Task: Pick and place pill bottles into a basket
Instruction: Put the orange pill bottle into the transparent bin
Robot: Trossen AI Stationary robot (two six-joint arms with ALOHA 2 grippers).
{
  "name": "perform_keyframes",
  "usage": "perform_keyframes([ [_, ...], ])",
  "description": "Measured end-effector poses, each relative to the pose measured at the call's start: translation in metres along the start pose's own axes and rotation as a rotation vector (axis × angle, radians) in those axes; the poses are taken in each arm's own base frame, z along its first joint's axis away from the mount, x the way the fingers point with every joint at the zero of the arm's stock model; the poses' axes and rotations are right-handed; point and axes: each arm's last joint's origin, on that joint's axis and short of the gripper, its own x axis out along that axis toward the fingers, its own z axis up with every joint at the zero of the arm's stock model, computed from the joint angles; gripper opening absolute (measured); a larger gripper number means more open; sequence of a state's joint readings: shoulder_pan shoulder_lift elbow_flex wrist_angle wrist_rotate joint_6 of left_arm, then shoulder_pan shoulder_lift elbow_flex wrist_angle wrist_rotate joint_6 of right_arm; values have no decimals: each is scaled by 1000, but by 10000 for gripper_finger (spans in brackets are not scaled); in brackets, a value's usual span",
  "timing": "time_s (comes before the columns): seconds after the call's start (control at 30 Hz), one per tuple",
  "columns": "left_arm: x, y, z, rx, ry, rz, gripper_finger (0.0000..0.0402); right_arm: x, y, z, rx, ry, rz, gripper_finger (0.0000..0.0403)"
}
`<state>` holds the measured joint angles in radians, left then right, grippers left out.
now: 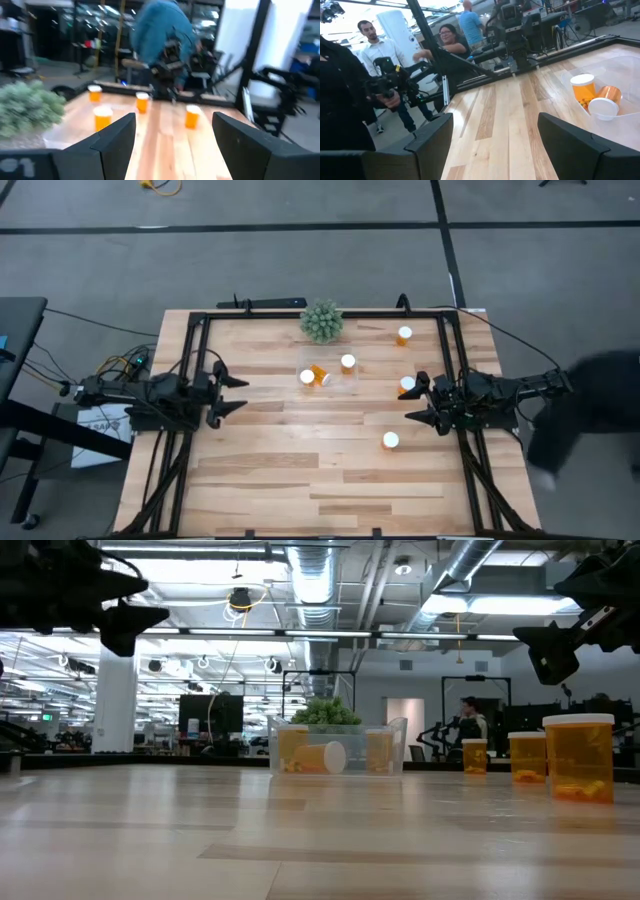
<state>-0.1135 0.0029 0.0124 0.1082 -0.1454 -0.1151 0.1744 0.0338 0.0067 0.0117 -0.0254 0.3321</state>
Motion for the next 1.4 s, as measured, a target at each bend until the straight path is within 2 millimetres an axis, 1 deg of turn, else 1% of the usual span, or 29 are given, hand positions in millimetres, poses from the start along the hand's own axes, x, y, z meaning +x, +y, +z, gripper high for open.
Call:
perform_keyframes([
  [0.33, -1, -4, -8, 3, 93, -176, 254, 0, 0, 0, 0, 0, 0, 286],
  [0.47, -1, -4, -8, 8, 95, -175, 254, 0, 0, 0, 0, 0, 0, 286],
  [0.63, -1, -3, -9, -16, 103, -131, 254, 0, 0, 0, 0, 0, 0, 286],
  [0.77, -1, -3, -9, -46, 105, -128, 254, 0, 0, 0, 0, 0, -1, 286],
  [1.4, -1, -3, -9, -54, 108, -122, 254, 0, 0, 0, 0, 0, 0, 286],
])
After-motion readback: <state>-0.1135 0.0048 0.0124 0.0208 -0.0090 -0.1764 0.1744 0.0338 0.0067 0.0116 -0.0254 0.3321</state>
